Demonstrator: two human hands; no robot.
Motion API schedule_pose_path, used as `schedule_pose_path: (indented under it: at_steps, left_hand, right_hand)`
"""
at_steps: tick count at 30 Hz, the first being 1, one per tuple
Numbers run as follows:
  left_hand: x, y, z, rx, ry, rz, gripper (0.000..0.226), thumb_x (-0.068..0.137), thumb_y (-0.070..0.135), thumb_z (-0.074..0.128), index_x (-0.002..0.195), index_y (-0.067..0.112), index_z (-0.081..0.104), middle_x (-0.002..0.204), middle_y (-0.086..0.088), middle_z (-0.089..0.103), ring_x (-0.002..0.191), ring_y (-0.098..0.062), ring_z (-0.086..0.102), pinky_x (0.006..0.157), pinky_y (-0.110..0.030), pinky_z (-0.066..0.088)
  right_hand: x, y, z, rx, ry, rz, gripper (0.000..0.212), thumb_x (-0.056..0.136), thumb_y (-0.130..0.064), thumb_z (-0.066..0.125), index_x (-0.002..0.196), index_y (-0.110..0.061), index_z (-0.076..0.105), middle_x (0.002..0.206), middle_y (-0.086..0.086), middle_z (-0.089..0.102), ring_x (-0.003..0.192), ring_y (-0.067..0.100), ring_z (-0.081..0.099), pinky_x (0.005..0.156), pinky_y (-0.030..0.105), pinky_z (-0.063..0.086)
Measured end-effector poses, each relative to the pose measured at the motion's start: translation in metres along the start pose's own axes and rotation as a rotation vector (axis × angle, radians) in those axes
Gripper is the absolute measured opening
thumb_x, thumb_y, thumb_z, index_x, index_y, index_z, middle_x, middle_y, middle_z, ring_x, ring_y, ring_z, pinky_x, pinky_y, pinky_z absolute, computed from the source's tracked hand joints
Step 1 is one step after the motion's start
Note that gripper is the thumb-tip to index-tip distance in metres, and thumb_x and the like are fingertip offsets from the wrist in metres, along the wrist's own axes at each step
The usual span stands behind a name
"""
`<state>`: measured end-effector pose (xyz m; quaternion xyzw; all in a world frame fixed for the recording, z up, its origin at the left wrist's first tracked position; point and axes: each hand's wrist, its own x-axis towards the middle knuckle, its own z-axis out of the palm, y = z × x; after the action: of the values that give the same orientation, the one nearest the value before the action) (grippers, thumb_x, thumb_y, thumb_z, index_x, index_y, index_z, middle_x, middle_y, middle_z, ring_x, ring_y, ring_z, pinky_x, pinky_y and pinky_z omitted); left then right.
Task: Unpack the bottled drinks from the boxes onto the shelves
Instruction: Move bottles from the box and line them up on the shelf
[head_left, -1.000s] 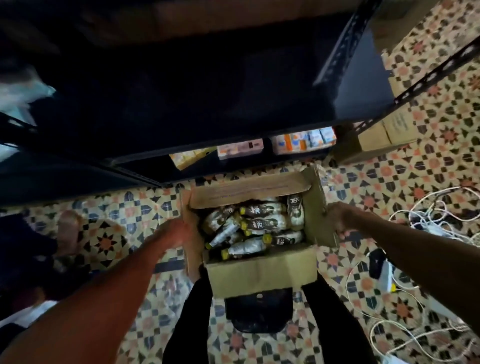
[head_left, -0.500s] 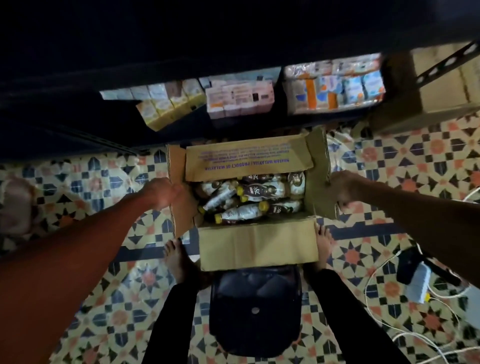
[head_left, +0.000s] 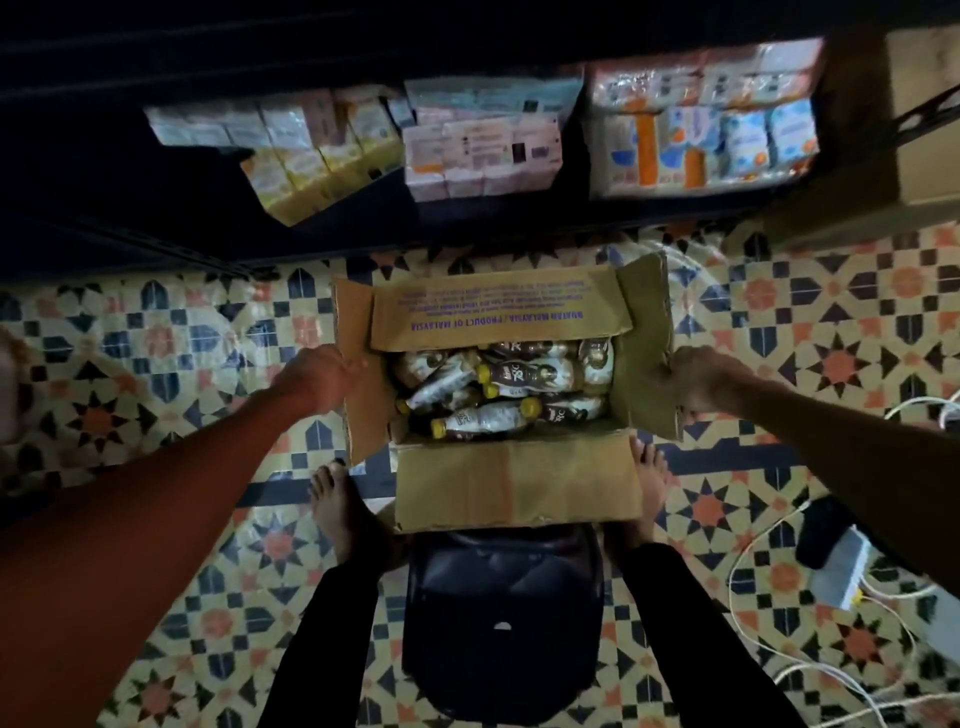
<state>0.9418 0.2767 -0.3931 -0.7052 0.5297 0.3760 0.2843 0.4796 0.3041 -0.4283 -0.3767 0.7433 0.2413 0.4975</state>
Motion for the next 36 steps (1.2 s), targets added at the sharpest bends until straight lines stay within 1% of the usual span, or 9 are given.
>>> schedule_pose_path:
  at_steps: [5, 9, 13, 16, 20, 23, 27, 31, 36]
  left_hand:
    - [-0.013, 0.003, 0.009, -0.168, 0.317, 0.152, 0.027, 0.094, 0.032, 0.065, 0.104, 0.01, 0.052, 0.102, -0.015, 0.058, 0.087, -0.031, 0.059, 0.067, -0.038, 0.047]
    - [-0.016, 0.006, 0.029, -0.331, 0.535, 0.188, 0.078, 0.086, 0.005, 0.07, 0.149, 0.004, 0.025, 0.143, -0.021, 0.034, 0.117, -0.039, 0.05, 0.089, -0.049, 0.049]
    - [-0.001, 0.004, 0.045, 0.014, 0.596, 0.095, 0.1, 0.083, 0.003, 0.066, 0.158, 0.018, 0.002, 0.164, -0.02, 0.005, 0.149, -0.04, 0.016, 0.114, -0.056, 0.025]
    - [0.015, 0.006, 0.051, 0.297, 0.559, 0.195, 0.101, 0.081, 0.004, 0.059, 0.159, 0.021, -0.004, 0.166, -0.013, -0.011, 0.153, -0.032, -0.004, 0.121, -0.056, 0.007]
    - [0.034, 0.022, 0.053, 0.047, 0.352, 0.176, 0.092, 0.088, 0.02, 0.064, 0.157, 0.019, 0.004, 0.159, -0.014, 0.024, 0.138, -0.038, 0.038, 0.101, -0.056, 0.043]
    - [0.049, 0.024, 0.057, -0.216, 0.235, 0.121, 0.074, 0.089, 0.012, 0.061, 0.151, 0.017, 0.02, 0.142, -0.015, 0.043, 0.117, -0.043, 0.056, 0.081, -0.05, 0.052]
    - [0.055, 0.018, 0.063, -0.319, 0.221, 0.192, 0.067, 0.09, 0.01, 0.055, 0.148, 0.021, 0.024, 0.128, -0.018, 0.059, 0.104, -0.042, 0.064, 0.077, -0.05, 0.057]
    - [0.057, 0.009, 0.058, -0.221, 0.291, 0.237, 0.071, 0.095, 0.02, 0.058, 0.155, 0.012, 0.022, 0.138, -0.018, 0.049, 0.105, -0.042, 0.063, 0.078, -0.046, 0.055]
    - [0.07, 0.009, 0.04, -0.035, 0.365, 0.465, 0.082, 0.095, 0.015, 0.056, 0.16, 0.025, 0.007, 0.155, -0.018, 0.026, 0.1, -0.037, 0.063, 0.056, -0.031, 0.047]
  right_hand:
    - [-0.052, -0.021, 0.001, -0.269, 0.342, -0.056, 0.03, 0.099, -0.04, 0.057, 0.106, -0.012, 0.056, 0.095, 0.008, 0.054, 0.089, 0.03, 0.059, 0.072, 0.035, 0.047]
    - [-0.044, -0.009, 0.015, -0.144, 0.545, -0.069, 0.056, 0.095, -0.025, 0.064, 0.139, -0.01, 0.034, 0.128, 0.023, 0.048, 0.096, 0.043, 0.064, 0.075, 0.049, 0.057]
    - [-0.032, 0.0, 0.021, -0.309, 0.603, -0.179, 0.108, 0.085, 0.003, 0.062, 0.158, -0.033, -0.01, 0.161, 0.022, 0.006, 0.126, 0.047, 0.048, 0.087, 0.058, 0.057]
    - [-0.02, -0.005, 0.027, -0.56, 0.549, -0.272, 0.108, 0.087, -0.003, 0.061, 0.159, -0.026, -0.016, 0.164, 0.022, -0.017, 0.144, 0.045, 0.026, 0.107, 0.053, 0.042]
    - [0.003, -0.02, 0.031, -0.411, 0.391, -0.371, 0.099, 0.088, -0.018, 0.071, 0.16, -0.019, 0.003, 0.162, 0.014, 0.012, 0.134, 0.04, 0.042, 0.102, 0.051, 0.05]
    - [0.017, -0.034, 0.032, -0.17, 0.337, -0.369, 0.083, 0.094, -0.017, 0.065, 0.16, -0.02, 0.015, 0.156, 0.01, 0.028, 0.126, 0.039, 0.051, 0.089, 0.042, 0.051]
    - [0.033, -0.026, 0.03, -0.269, 0.315, -0.447, 0.072, 0.101, -0.029, 0.053, 0.159, -0.024, 0.012, 0.16, 0.009, 0.015, 0.128, 0.045, 0.048, 0.093, 0.049, 0.052]
    - [0.038, -0.023, 0.017, -0.331, 0.333, -0.557, 0.05, 0.105, -0.04, 0.038, 0.152, -0.026, 0.029, 0.168, 0.004, -0.006, 0.132, 0.048, 0.047, 0.094, 0.054, 0.054]
    - [0.041, -0.054, -0.005, -0.326, 0.37, -0.49, 0.096, 0.101, -0.029, 0.056, 0.152, -0.052, -0.022, 0.166, 0.011, -0.023, 0.134, 0.052, 0.044, 0.092, 0.057, 0.054]
